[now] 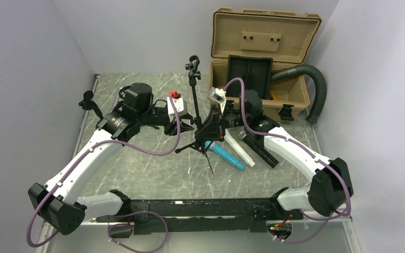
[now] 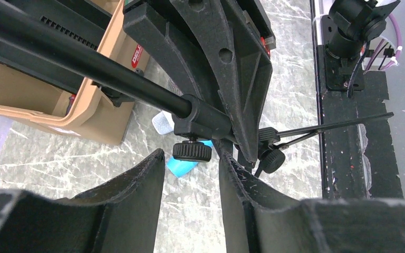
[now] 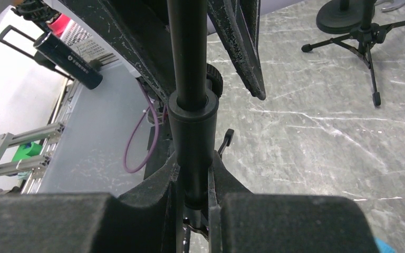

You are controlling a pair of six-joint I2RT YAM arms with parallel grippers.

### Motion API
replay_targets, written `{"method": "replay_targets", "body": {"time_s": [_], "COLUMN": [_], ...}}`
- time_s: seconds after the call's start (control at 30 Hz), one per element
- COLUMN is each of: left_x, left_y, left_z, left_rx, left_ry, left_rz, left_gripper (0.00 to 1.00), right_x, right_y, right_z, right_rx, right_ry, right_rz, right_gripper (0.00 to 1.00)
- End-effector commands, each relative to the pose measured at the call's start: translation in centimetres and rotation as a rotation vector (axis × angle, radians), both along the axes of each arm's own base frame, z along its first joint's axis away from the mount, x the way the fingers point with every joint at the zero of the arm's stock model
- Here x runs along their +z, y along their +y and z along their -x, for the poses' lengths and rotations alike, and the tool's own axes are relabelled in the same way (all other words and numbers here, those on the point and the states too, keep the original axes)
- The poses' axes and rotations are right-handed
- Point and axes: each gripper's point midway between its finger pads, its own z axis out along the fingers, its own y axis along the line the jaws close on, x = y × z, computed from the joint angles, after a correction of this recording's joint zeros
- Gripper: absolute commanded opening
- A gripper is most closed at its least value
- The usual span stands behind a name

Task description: Remove the microphone from the stand

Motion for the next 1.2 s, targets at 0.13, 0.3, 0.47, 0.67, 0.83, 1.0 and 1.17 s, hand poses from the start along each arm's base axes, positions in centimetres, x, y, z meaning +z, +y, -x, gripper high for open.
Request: {"method": "replay_targets", "body": {"time_s": [0.13,0.3,0.47,0.67,0.83,1.0,1.17], "left_x": [2.4,2.2,1.7,1.3,1.9,2.9,2.9], "left_y": [-0.9,-1.2,-1.7,-2.6,-2.7,-2.7,-2.5], "left_z": [0.0,-0.1,0.5,4.3,6.7,7.3,6.9], "left_rx": [-0.031,-0.037,-0.065,-0.223,-0.324,-0.391,-0.404], "left_ry": [-0.048,-0.035,0.031,0.246,0.448,0.582,0.669], "left_rz": [0.038,0.035,0.051,0.133,0.188,0.243,0.244], "left_gripper": [0.45,0.35,0.03,0.0,0.0,0.0,0.0], "right_x": [2.5,2.5,2.5,1.3,1.5,1.6,1.3], "right_y": [-0.2,-0.1,-0.3,-1.2,-2.0,-2.5,-2.7], "right_z": [0.2,0.2,-0.1,-1.7,-2.7,-3.1,-3.2], "right_rx": [0.019,0.023,0.01,-0.075,-0.139,-0.165,-0.172], "right_ry": [-0.097,-0.095,-0.149,-0.316,-0.436,-0.48,-0.49], "right_rz": [-0.071,-0.073,-0.068,0.035,0.09,0.113,0.128], "right_gripper": [0.0,0.0,0.0,0.0,0.0,0.0,0.0]}}
